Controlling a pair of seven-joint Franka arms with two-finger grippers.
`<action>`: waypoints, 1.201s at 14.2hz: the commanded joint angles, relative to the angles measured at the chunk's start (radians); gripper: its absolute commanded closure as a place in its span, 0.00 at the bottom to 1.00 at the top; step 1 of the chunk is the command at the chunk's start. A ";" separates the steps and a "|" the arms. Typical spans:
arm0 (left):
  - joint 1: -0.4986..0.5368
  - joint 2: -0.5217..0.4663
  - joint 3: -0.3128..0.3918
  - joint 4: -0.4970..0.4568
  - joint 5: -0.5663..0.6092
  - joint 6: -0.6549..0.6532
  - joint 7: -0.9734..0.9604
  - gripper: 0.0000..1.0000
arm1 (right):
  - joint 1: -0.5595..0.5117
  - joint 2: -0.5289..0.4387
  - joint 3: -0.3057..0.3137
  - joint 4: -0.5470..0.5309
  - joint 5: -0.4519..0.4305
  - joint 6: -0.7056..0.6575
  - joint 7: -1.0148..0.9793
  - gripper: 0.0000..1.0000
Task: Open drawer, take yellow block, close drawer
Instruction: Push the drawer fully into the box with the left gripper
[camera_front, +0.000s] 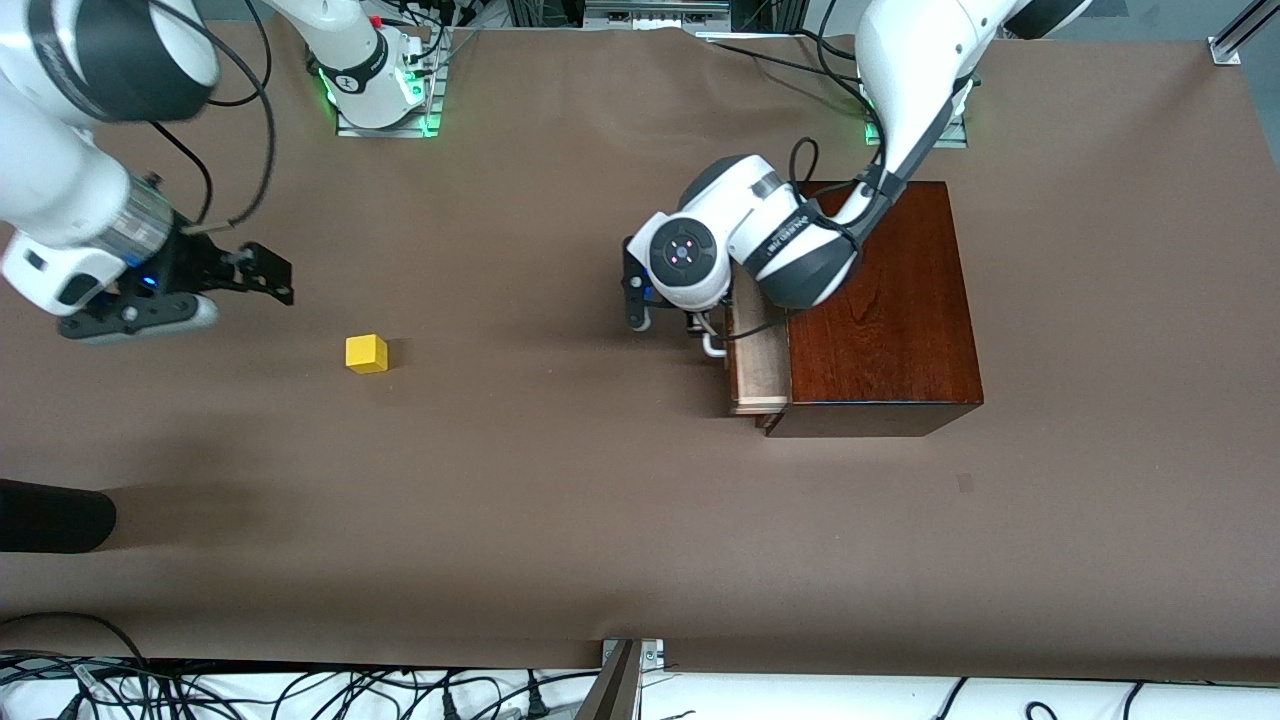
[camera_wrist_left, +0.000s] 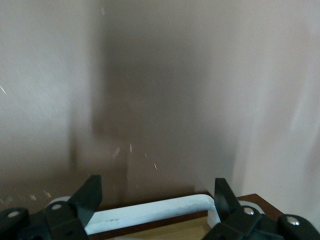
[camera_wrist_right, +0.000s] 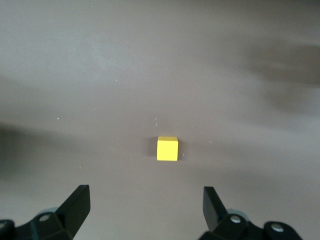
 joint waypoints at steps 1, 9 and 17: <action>0.047 -0.029 0.003 -0.019 0.018 -0.090 0.035 0.00 | -0.005 0.037 -0.015 0.051 0.007 -0.033 -0.021 0.00; 0.106 -0.047 -0.002 -0.012 0.017 -0.121 0.035 0.00 | -0.011 0.052 -0.029 0.127 -0.006 -0.037 -0.021 0.00; 0.110 -0.094 0.001 0.056 0.014 -0.109 0.015 0.00 | -0.005 0.052 -0.029 0.134 -0.010 -0.023 -0.007 0.00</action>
